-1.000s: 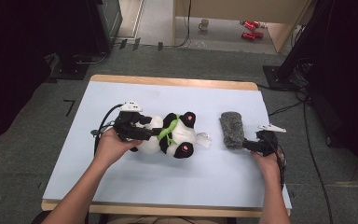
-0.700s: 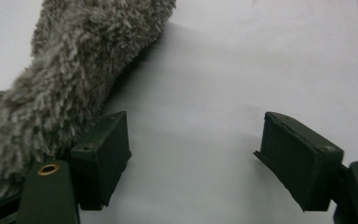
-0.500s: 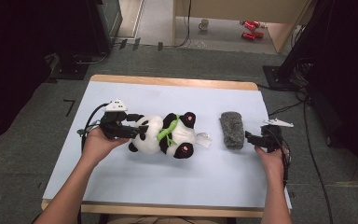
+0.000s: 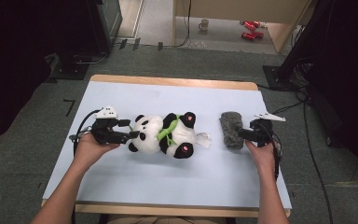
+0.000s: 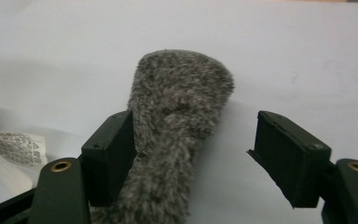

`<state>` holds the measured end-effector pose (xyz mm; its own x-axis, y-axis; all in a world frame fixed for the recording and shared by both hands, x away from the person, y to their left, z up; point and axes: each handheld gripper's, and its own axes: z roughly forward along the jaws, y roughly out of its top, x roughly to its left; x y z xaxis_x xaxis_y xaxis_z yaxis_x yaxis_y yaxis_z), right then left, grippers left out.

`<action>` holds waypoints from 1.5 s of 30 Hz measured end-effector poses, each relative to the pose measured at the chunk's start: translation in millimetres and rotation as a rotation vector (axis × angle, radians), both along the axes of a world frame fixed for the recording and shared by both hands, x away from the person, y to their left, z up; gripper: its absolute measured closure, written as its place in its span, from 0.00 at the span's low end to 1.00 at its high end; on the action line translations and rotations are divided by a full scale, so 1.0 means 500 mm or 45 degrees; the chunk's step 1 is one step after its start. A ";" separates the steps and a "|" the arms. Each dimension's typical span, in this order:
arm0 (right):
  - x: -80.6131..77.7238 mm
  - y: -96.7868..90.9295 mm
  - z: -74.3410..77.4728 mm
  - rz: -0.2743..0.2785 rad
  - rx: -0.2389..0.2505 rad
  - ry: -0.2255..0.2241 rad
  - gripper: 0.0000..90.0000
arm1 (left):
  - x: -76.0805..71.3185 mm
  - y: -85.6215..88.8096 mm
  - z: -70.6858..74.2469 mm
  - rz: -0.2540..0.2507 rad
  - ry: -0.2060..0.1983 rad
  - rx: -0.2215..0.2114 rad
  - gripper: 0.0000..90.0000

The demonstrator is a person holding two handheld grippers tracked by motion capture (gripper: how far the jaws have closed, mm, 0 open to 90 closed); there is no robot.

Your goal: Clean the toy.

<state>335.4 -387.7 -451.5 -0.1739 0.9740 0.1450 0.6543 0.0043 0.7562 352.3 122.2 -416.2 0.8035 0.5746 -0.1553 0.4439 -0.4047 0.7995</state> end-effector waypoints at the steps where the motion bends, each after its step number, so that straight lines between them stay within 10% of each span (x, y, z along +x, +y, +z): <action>1: 0.006 0.005 -0.005 0.003 -0.001 0.011 0.32 | -0.002 0.000 -0.004 -0.004 -0.002 -0.001 0.38; 9: 0.037 0.023 -0.034 0.041 -0.005 0.118 0.39 | -0.015 -0.016 -0.036 -0.039 -0.004 0.095 0.36; 18: 0.063 0.035 -0.054 0.059 -0.024 0.224 0.73 | -0.013 -0.016 -0.062 -0.016 0.035 -0.007 0.35; 39: 0.038 0.092 0.077 0.131 0.061 0.226 0.85 | -0.022 -0.039 -0.054 -0.029 -0.013 0.021 0.25; 45: 0.030 0.106 0.110 0.184 0.084 0.198 0.85 | -0.016 -0.031 -0.060 -0.026 0.053 0.013 0.22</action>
<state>350.1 -334.7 -396.4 -0.2818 0.9280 0.2439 0.7594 0.0604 0.6478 344.3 106.9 -446.1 0.8083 0.5597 -0.1827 0.4679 -0.4221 0.7765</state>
